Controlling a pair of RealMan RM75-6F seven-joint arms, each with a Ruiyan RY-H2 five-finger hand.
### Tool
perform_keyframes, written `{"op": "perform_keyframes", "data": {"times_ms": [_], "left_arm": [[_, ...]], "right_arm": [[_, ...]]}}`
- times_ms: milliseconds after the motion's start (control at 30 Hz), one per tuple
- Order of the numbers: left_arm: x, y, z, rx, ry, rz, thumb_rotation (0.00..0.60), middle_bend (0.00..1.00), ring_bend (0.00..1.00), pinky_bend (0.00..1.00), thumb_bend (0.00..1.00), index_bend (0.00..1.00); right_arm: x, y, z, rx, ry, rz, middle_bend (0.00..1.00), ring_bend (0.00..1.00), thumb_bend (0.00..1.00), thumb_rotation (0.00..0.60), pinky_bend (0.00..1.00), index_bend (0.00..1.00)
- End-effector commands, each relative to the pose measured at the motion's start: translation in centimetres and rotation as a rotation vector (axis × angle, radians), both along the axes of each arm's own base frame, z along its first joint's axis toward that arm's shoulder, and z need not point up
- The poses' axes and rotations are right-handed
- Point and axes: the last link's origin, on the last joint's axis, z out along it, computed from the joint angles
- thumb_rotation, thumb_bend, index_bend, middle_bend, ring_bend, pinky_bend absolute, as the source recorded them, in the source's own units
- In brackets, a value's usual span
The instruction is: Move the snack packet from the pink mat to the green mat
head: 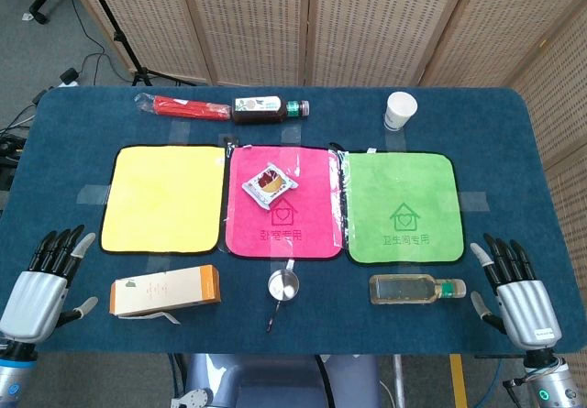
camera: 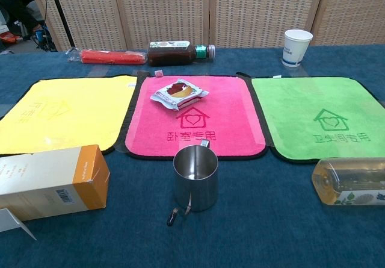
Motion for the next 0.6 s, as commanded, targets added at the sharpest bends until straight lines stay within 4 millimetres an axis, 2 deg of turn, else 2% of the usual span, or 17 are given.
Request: {"op": "perform_keyframes", "data": {"times_ms": [33, 300, 600], "left_arm": [[-0.01, 0.03, 0.0, 0.001, 0.002, 0.0, 0.6, 0.0, 0.0, 0.0, 0.12, 0.0], [0.25, -0.42, 0.07, 0.003, -0.003, -0.016, 0.6, 0.0, 0.0, 0.0, 0.12, 0.0], [0.5, -0.54, 0.16, 0.012, -0.001, -0.041, 0.6, 0.0, 0.0, 0.0, 0.12, 0.0]], "right_arm": [[-0.03, -0.02, -0.04, 0.002, 0.004, 0.0, 0.0, 0.0, 0.42, 0.6, 0.0, 0.09], [0.24, 0.32, -0.02, 0.007, -0.006, 0.017, 0.0, 0.0, 0.43, 0.6, 0.0, 0.09], [-0.06, -0.18, -0.23, 0.004, 0.009, 0.0, 0.0, 0.0, 0.42, 0.6, 0.0, 0.09]]}}
